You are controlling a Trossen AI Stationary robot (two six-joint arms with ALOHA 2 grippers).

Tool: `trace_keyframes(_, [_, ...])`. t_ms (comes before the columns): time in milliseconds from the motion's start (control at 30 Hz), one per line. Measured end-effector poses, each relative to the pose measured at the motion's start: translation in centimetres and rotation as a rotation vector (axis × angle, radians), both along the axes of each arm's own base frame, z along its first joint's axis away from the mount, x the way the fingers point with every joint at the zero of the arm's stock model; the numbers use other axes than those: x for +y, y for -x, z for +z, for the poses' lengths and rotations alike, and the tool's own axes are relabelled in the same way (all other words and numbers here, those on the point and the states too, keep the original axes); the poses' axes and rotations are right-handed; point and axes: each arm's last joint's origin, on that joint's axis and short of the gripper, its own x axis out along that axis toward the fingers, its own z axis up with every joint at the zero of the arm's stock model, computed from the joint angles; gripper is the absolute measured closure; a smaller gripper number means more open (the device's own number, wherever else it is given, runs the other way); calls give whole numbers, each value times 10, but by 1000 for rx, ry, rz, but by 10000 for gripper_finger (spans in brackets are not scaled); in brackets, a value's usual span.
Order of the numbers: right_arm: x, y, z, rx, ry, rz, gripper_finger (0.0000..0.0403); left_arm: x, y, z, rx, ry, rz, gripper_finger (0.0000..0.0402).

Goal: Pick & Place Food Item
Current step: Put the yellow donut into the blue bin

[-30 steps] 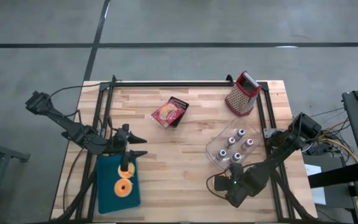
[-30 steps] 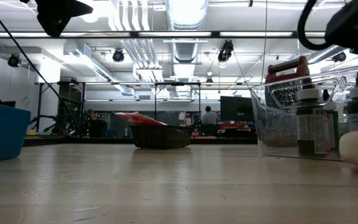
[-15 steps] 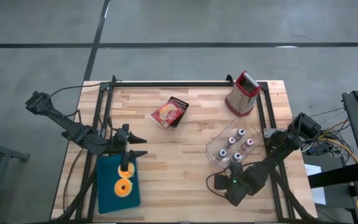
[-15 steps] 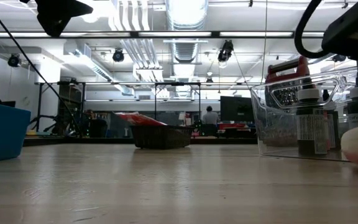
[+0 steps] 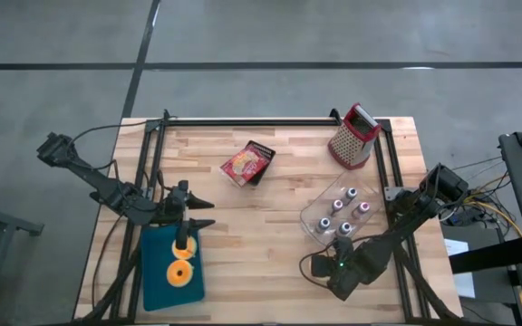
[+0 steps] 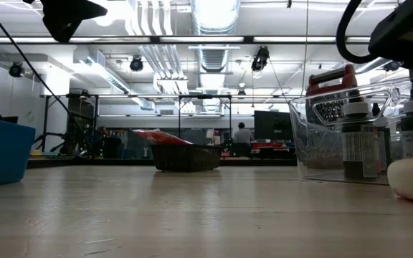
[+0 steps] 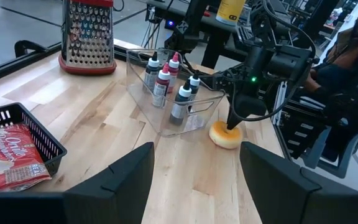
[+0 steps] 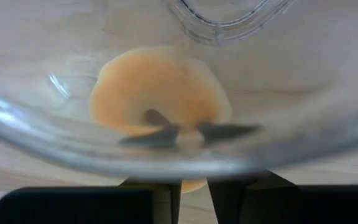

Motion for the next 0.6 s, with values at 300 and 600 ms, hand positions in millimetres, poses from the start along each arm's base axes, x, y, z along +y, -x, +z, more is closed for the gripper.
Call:
trace_keyframes(300, [0,0,0,-1,0,0,355,0,0,0,0,1,0,158])
trace_keyframes(600, [0,0,0,-1,0,0,355,0,0,0,0,3,1,158])
